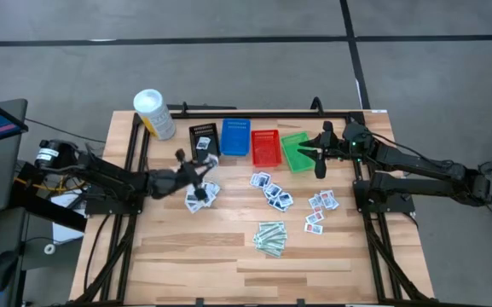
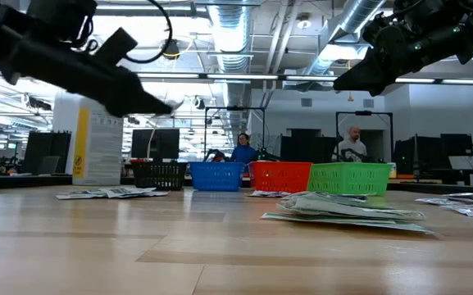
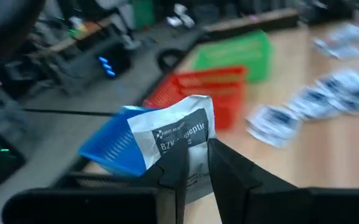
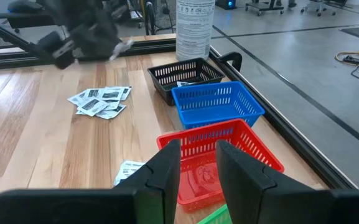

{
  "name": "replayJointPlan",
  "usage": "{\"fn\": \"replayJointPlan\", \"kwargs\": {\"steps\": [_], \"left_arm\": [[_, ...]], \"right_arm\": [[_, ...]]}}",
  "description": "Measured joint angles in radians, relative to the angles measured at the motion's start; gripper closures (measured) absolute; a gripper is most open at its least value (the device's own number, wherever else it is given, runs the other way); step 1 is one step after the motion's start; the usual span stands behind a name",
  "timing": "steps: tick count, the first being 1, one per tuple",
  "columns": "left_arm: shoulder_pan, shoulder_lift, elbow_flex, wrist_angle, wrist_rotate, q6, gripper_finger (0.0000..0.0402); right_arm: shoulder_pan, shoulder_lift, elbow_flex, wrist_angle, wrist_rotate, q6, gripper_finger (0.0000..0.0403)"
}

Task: Pick & Place First Aid Supplies
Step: Put the gray pad into the black bin

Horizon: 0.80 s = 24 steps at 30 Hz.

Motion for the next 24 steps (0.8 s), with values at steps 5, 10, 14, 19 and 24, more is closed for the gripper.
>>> {"fn": "replayJointPlan", "kwargs": {"steps": [5,10,14,19,24], "left_arm": [[0.147,0.0,0.0,0.068,0.001,0.001,0.034],[0.296,0.0,0.0,0.098,0.092,-0.013,0.034],[0.399,0.0,0.0,0.102,0.184,-0.064,0.034],[0.48,0.0,0.0,0.102,0.266,-0.112,0.034],[0.515,0.004,0.0,0.103,0.317,-0.115,0.034]], "right_arm": [[0.0,0.0,0.0,0.0,0.0,0.0,0.0305],[0.0,0.0,0.0,0.0,0.0,0.0,0.0305],[0.0,0.0,0.0,0.0,0.0,0.0,0.0305],[0.0,0.0,0.0,0.0,0.0,0.0,0.0305],[0.0,0.0,0.0,0.0,0.0,0.0,0.0305]]}}
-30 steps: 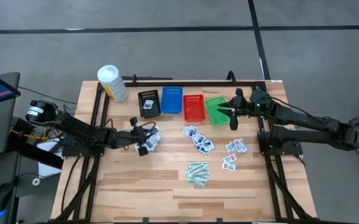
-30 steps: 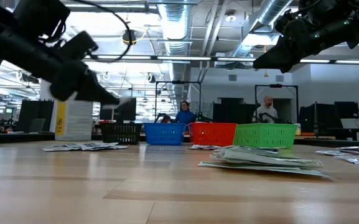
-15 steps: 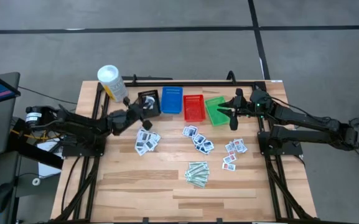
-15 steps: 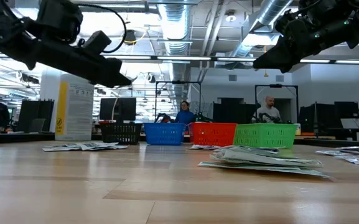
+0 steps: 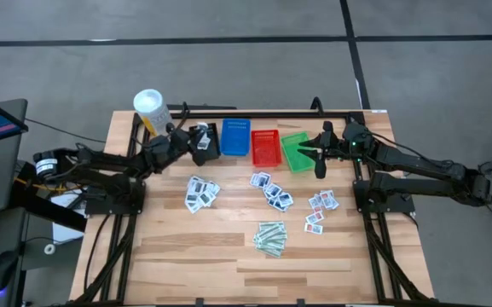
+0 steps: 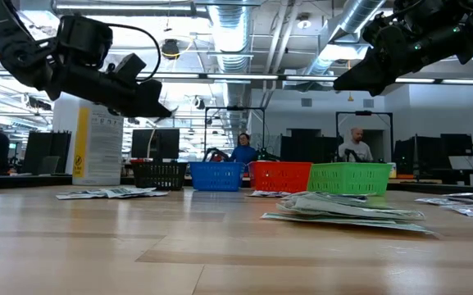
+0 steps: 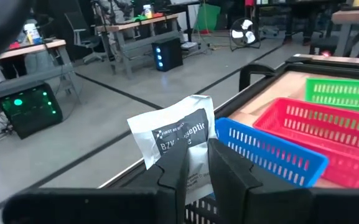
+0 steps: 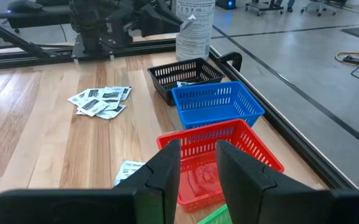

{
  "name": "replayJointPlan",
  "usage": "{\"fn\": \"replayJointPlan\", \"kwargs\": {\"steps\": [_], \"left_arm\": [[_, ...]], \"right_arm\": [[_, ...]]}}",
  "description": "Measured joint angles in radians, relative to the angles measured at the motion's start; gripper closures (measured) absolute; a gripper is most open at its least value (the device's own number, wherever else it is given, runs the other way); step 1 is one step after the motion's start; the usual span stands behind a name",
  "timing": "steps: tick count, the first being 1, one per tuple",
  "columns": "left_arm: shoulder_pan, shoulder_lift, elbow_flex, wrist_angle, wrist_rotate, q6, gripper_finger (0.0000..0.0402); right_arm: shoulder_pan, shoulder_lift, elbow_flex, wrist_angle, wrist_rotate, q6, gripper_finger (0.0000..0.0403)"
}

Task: Pick & Place First Aid Supplies
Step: Put the gray pad into the black bin

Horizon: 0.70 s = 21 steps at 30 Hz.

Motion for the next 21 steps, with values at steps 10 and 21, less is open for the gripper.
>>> {"fn": "replayJointPlan", "kwargs": {"steps": [10,21], "left_arm": [[0.002,0.097,0.0,0.007,0.003,-0.06,0.034],[0.001,0.199,0.031,0.051,-0.01,-0.068,0.0339]], "right_arm": [[0.0,0.0,0.0,0.002,0.0,0.0,0.0305],[0.0,0.0,0.0,0.002,0.0,0.0,0.0305]]}}
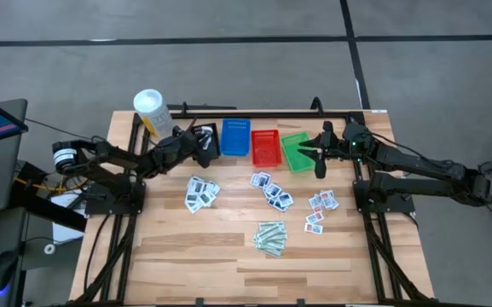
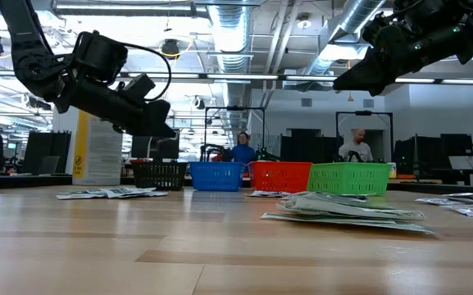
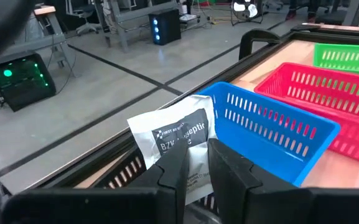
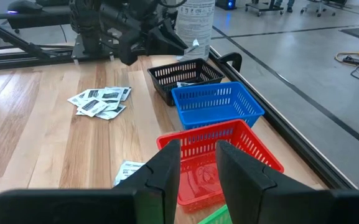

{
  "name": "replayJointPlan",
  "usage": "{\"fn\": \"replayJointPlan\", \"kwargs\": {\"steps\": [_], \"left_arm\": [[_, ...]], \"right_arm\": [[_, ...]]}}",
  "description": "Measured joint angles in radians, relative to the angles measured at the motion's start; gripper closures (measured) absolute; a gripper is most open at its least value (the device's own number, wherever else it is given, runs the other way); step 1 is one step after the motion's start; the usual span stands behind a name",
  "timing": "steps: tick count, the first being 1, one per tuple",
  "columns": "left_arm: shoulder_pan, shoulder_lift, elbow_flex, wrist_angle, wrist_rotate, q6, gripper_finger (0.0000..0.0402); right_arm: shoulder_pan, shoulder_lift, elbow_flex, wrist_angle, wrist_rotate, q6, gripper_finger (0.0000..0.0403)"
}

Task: Pick & Place First Aid Supplies
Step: Put the gray pad into the black bin

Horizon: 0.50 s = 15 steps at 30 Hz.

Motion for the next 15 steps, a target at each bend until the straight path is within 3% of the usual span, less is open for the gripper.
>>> {"fn": "replayJointPlan", "kwargs": {"steps": [15], "left_arm": [[0.004,0.003,0.004,-0.007,0.0,-0.001,0.0231]], "right_arm": [[0.0,0.0,0.0,0.0,0.0,0.0,0.0305]]}}
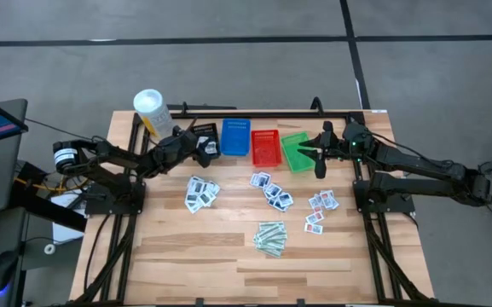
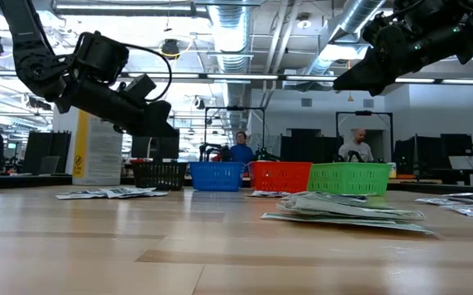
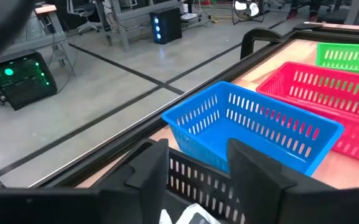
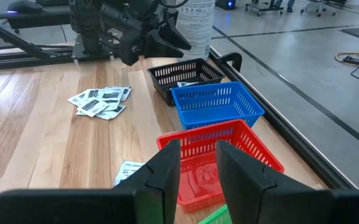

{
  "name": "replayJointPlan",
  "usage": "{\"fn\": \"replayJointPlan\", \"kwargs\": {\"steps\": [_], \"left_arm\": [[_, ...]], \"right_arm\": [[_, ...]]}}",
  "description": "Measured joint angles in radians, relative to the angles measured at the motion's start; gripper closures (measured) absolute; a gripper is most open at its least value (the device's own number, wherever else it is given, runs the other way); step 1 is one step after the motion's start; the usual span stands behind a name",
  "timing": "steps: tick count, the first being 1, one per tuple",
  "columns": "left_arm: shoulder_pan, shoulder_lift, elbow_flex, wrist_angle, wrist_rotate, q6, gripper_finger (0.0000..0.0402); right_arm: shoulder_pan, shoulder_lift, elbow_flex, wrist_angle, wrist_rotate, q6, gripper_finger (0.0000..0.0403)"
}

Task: Pick & Place First Aid Supplies
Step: Put the gray pad into the black bin

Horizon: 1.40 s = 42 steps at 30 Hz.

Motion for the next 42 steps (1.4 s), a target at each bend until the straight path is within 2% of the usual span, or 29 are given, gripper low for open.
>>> {"fn": "replayJointPlan", "kwargs": {"steps": [10,14,18,27,34,42], "left_arm": [[-0.005,0.0,-0.001,0.0,0.0,-0.048,0.0234],[-0.041,-0.009,-0.001,-0.006,0.018,-0.05,0.0241],[-0.12,-0.034,-0.002,-0.042,0.019,0.006,0.0246],[-0.365,-0.187,-0.003,-0.328,0.02,0.045,0.0248],[-0.509,-0.271,-0.003,-0.503,0.022,-0.045,0.0248],[-0.559,-0.229,-0.003,-0.61,0.066,-0.247,0.0248]], "right_arm": [[0.0,0.0,0.0,0.0,0.0,0.0,0.0305],[0.0,0.0,0.0,-0.001,0.0,0.0,0.0305],[0.0,0.0,0.0,-0.002,0.0,0.0,0.0305],[0.0,0.0,0.0,-0.018,0.0,0.0,0.0305],[0.0,0.0,0.0,-0.019,0.0,0.0,0.0305],[0.0,0.0,0.0,-0.021,0.0,0.0,0.0305]]}}
